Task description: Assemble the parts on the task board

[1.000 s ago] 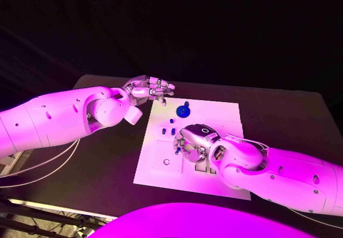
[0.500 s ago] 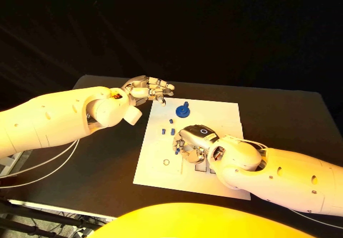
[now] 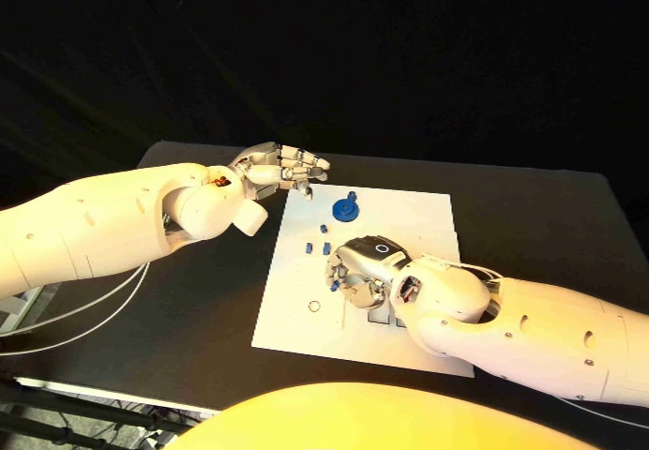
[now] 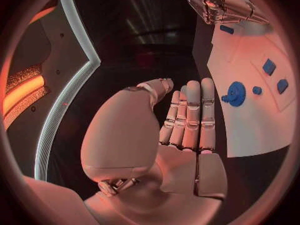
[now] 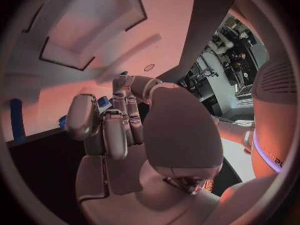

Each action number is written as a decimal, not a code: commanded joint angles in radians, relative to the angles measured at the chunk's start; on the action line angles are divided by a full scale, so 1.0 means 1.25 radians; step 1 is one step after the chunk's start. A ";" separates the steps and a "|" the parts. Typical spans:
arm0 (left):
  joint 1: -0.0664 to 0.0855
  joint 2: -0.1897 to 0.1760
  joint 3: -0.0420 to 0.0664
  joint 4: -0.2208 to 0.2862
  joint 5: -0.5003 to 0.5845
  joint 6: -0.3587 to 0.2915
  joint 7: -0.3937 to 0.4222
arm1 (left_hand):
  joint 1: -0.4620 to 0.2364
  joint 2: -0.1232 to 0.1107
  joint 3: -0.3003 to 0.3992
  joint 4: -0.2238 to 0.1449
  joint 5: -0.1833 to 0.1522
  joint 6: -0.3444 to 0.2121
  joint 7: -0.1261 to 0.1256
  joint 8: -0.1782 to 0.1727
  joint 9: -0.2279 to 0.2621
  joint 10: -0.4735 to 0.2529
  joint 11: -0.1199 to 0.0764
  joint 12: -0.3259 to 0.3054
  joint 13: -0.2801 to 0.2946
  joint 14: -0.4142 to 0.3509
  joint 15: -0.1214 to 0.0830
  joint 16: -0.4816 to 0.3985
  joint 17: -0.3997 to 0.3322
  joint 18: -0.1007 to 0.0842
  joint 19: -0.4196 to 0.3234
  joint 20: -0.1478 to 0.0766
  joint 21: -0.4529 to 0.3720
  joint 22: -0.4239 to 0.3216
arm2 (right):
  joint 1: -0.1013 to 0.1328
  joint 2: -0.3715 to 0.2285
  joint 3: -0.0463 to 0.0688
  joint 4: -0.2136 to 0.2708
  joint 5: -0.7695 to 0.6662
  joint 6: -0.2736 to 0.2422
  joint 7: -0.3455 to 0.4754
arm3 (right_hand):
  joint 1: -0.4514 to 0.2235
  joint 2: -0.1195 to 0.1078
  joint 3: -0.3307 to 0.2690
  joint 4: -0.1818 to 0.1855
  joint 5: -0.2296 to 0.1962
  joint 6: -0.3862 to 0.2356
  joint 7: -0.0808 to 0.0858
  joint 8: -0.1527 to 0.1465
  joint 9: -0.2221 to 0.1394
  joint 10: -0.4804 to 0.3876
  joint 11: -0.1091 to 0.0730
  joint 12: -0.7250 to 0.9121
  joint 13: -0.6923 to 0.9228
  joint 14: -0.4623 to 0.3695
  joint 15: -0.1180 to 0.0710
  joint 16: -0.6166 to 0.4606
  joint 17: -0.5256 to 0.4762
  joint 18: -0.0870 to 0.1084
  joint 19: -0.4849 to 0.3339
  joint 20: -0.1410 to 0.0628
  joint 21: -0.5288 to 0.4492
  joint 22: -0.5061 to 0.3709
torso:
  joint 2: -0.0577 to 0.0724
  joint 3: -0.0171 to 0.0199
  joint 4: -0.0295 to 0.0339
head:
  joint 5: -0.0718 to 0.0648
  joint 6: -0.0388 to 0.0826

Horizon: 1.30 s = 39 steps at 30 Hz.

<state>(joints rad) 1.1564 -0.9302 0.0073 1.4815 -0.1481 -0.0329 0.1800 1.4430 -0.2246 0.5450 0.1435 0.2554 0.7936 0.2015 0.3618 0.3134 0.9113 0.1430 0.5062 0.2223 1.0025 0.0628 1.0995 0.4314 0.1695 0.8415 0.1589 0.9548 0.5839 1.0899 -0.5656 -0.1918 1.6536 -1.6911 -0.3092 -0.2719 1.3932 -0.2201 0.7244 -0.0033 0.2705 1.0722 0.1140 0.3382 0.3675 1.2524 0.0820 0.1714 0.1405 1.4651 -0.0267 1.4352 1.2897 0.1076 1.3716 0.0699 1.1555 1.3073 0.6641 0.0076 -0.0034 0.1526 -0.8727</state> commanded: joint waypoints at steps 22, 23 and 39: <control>0.001 -0.001 0.001 0.003 -0.003 0.012 0.004 | -0.003 0.005 -0.002 -0.005 0.005 -0.006 0.010 0.005 -0.002 -0.007 -0.001 0.009 -0.002 -0.005 0.003 -0.004 -0.002 0.011 0.000 0.002 -0.004 -0.001 | -0.003 -0.003 -0.004 -0.005 0.022 -0.006 0.016 | -0.073 -0.031 -0.062 0.008 0.003 -0.100 0.034 -0.063 -0.007 -0.086 0.011 -0.059 -0.017 0.032 0.031 -0.006 -0.020 0.000 -0.029 0.033 -0.074 -0.009 | 0.000 -0.0001 0.0004 | -0.003 0.004; 0.001 -0.001 0.001 0.003 -0.003 0.011 0.004 | -0.003 0.005 -0.002 -0.005 0.005 -0.006 0.010 0.005 -0.002 -0.007 -0.001 0.009 -0.002 -0.005 0.003 -0.004 -0.002 0.011 0.000 0.002 -0.004 -0.001 | -0.003 -0.004 -0.004 -0.005 0.022 -0.009 0.015 | -0.073 -0.031 -0.062 0.007 0.003 -0.101 0.034 -0.063 -0.007 -0.088 0.011 -0.059 -0.017 0.031 0.031 -0.006 -0.021 0.001 -0.030 0.033 -0.076 -0.011 | 0.000 -0.0002 0.0003 | -0.003 0.005; 0.001 -0.006 0.001 0.004 -0.003 0.012 0.004 | -0.002 0.005 -0.002 -0.006 0.005 -0.007 0.010 0.006 -0.002 -0.008 -0.001 0.009 -0.002 -0.005 0.003 -0.004 -0.002 0.011 0.000 0.002 -0.004 -0.002 | 0.029 -0.100 0.005 0.085 0.072 -0.056 0.012 | -0.068 -0.033 -0.064 0.001 0.003 -0.107 0.036 -0.069 -0.008 -0.106 0.014 -0.056 -0.020 0.029 0.034 -0.009 -0.026 0.002 -0.032 0.035 -0.087 -0.016 | -0.001 -0.0012 -0.0010 | -0.014 0.014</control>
<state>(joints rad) 1.1562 -0.9381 0.0075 1.4831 -0.1508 -0.0314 0.1788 1.4430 -0.2246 0.5423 0.1407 0.2553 0.7936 0.2015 0.3657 0.3123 0.9077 0.1393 0.5116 0.2202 0.9989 0.0664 1.0995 0.4307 0.1695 0.8415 0.1589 0.9548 0.5832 1.1198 -0.6823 -0.1880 1.7500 -1.6407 -0.3613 -0.2628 1.3031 -0.2582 0.6443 0.0057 0.2710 0.9457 0.1581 0.2591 0.3595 1.1271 0.1003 0.0995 0.1166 1.4666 0.0073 1.4276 1.2555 0.1078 1.3356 0.1131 1.0474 1.2857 0.6636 0.0070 -0.0040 0.1401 -0.8580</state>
